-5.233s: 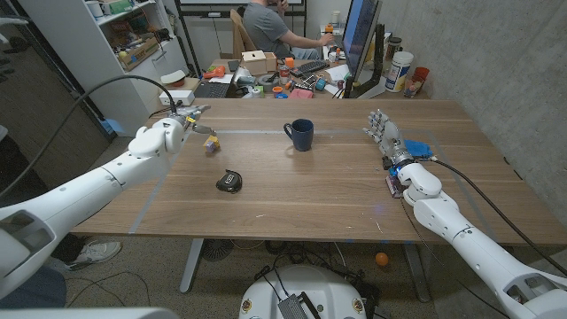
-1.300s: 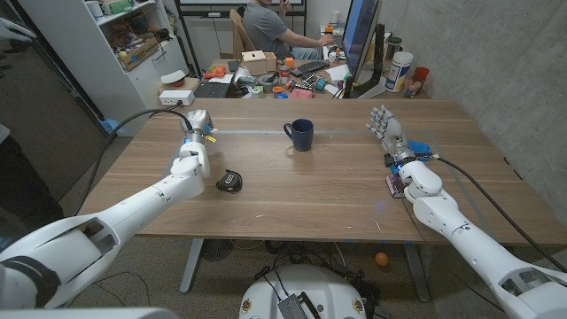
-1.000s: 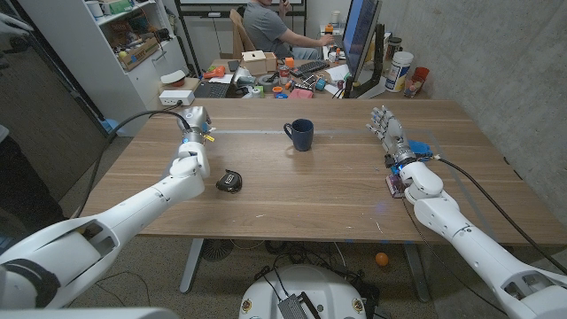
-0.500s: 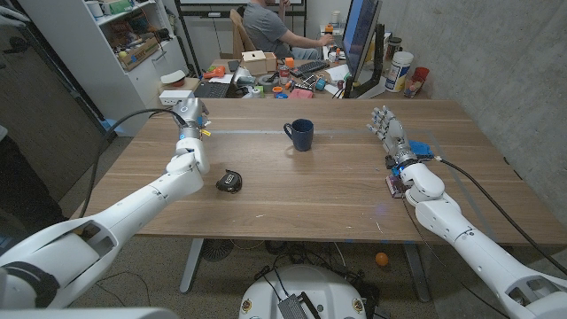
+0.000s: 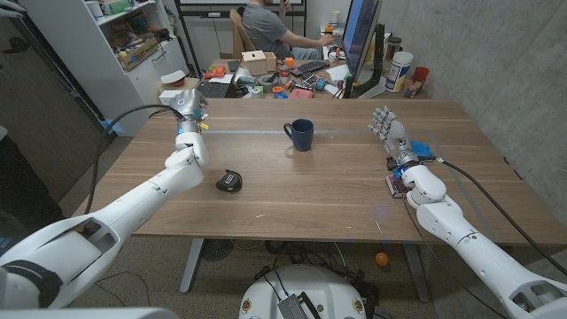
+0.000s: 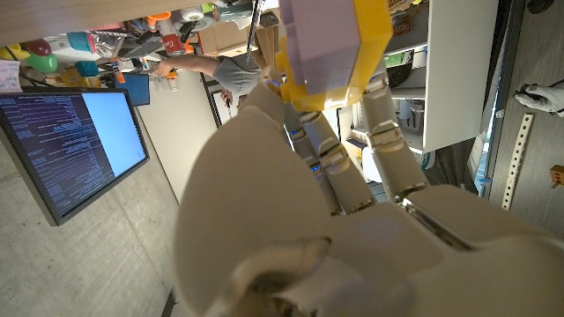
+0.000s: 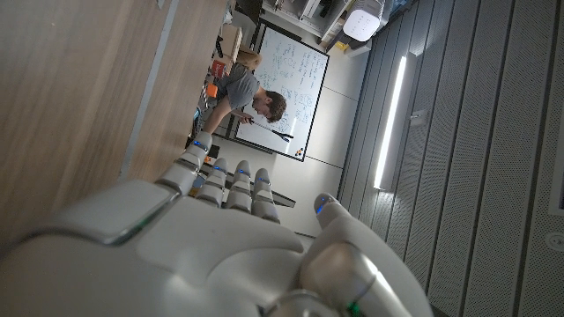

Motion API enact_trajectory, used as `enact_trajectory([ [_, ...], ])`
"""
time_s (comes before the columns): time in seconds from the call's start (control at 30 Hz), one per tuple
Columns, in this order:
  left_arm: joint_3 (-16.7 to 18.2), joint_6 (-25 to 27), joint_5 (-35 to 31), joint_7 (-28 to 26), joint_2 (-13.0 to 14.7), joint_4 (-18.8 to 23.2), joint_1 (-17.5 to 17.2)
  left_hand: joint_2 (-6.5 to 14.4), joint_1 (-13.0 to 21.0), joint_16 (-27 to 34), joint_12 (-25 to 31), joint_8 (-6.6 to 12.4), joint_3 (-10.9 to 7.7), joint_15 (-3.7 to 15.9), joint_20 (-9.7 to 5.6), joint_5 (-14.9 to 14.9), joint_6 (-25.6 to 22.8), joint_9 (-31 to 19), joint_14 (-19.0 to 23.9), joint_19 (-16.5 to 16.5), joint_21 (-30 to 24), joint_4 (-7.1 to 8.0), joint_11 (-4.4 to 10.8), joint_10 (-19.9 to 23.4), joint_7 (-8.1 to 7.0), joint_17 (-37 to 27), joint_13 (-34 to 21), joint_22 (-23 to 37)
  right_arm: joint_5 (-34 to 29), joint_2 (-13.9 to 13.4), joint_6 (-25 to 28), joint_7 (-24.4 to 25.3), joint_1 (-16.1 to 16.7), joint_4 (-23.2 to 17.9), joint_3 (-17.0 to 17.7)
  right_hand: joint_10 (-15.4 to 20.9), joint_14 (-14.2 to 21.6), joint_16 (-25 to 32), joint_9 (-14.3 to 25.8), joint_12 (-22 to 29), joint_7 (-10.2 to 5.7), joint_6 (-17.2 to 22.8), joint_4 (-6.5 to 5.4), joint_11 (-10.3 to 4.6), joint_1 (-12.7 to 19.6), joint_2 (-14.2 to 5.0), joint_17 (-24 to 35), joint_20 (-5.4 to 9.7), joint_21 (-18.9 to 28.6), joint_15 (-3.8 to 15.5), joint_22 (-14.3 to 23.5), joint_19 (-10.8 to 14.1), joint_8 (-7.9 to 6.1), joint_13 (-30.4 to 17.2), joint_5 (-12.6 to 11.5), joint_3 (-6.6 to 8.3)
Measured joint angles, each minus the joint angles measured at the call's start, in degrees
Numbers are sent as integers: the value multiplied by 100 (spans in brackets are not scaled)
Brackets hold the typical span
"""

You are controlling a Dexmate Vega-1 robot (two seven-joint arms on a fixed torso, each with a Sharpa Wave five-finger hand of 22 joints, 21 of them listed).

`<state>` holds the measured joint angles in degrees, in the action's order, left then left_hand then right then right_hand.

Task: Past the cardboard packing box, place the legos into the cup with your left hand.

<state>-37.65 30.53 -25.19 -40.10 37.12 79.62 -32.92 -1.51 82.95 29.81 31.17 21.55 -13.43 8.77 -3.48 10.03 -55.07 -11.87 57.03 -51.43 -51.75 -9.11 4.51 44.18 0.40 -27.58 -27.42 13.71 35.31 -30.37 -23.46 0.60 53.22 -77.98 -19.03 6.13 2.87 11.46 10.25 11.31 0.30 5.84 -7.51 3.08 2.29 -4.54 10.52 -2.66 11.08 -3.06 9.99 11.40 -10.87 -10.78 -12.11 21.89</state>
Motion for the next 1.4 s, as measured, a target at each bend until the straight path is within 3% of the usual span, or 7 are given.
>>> enact_trajectory([
  [0.43,79,-122,33,-159,-148,-68,177,1,-1,-57,0,-59,0,23,0,0,-20,1,35,0,-127,0,0,0,-20,-47,-62,-17,1,-2,-95,13,56,-16,27,0,0,0,0,0,0,0,-1,0,0,0,0,0,0,0,0,0,0,0,0,1],
  [1.4,178,-1139,384,-469,-507,-238,557,2,-2,-186,0,-143,-25,57,1,0,-104,-26,108,-1,-383,24,30,30,-40,-163,-195,-72,35,44,-292,-23,154,57,91,0,0,0,0,0,-20,21,0,0,0,0,0,34,0,0,0,-34,0,1,0,1],
])
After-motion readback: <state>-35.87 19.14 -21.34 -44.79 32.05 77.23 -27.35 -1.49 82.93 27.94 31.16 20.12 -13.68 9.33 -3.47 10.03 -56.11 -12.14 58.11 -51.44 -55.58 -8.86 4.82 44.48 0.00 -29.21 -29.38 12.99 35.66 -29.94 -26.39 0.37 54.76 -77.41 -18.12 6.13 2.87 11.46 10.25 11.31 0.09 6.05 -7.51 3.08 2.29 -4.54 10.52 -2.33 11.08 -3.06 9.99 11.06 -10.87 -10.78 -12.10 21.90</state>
